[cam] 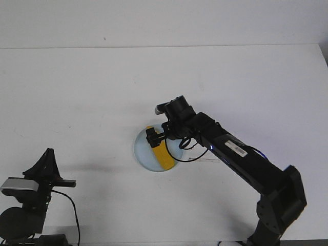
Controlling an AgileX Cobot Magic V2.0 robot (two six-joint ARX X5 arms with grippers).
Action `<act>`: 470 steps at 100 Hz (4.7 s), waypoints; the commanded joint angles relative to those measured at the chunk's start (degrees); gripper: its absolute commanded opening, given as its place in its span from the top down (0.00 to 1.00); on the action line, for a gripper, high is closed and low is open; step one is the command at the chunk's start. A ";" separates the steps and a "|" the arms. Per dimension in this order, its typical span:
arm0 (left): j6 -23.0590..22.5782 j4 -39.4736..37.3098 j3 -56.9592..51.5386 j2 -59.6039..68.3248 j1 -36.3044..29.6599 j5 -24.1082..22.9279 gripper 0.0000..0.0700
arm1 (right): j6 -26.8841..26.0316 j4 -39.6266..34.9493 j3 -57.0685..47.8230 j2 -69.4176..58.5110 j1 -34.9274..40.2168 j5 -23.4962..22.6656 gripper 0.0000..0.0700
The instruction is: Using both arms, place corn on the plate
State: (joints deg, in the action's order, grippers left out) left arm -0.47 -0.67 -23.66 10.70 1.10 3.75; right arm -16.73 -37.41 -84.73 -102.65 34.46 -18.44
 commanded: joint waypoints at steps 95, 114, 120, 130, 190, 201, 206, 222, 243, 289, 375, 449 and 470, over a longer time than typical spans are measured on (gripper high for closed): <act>0.26 -0.70 -0.46 -0.07 0.11 -0.20 1.00 | 14.25 36.09 40.22 38.29 -29.49 14.40 0.97; 0.28 -0.70 -0.46 -0.07 0.11 -0.20 1.00 | 13.77 43.30 50.88 48.13 -34.69 14.36 0.98; 0.26 -0.70 -0.46 -0.07 0.11 -0.20 1.00 | 13.79 44.30 53.55 51.82 -34.86 14.38 0.98; 0.26 -0.70 -0.46 -0.07 0.11 -0.20 1.00 | 13.77 43.91 56.33 58.40 -34.64 14.32 0.98; 0.26 -0.70 -0.46 -0.07 0.11 -0.20 1.00 | 13.79 34.77 57.55 84.96 -33.14 14.32 0.98; 0.26 -0.70 -0.46 -0.07 0.11 -0.20 1.00 | 13.81 34.80 57.55 86.27 -33.14 14.36 0.98; 0.28 -0.70 -0.46 -0.07 0.11 -0.20 1.00 | 13.81 34.80 57.55 86.58 -33.14 14.36 0.98; 0.26 -0.70 -0.46 -0.07 0.11 -0.20 1.00 | 13.81 34.80 57.55 86.58 -33.14 14.34 0.98; 0.26 -0.70 -0.46 -0.07 0.11 -0.20 1.00 | 13.81 34.80 57.55 86.58 -33.14 14.34 0.98; 0.31 1.29 -0.17 -1.51 0.11 -1.01 1.00 | 13.79 34.80 57.55 86.58 -33.14 14.34 0.98; 3.30 -8.48 22.95 -10.51 -2.62 -5.07 1.00 | 13.81 34.80 57.55 86.58 -33.14 14.34 0.98; 2.89 -6.91 22.88 -10.51 -2.62 -5.07 1.00 | 13.81 34.80 57.53 86.58 -33.14 14.34 0.98; 2.86 -6.91 22.88 -10.51 -2.62 -5.07 1.00 | 13.81 34.80 57.53 86.58 -33.14 14.34 0.98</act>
State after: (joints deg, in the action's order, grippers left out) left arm 2.52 -6.76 -1.96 0.27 -1.54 -1.28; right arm -3.16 -3.18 -27.11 -16.10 1.32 -4.25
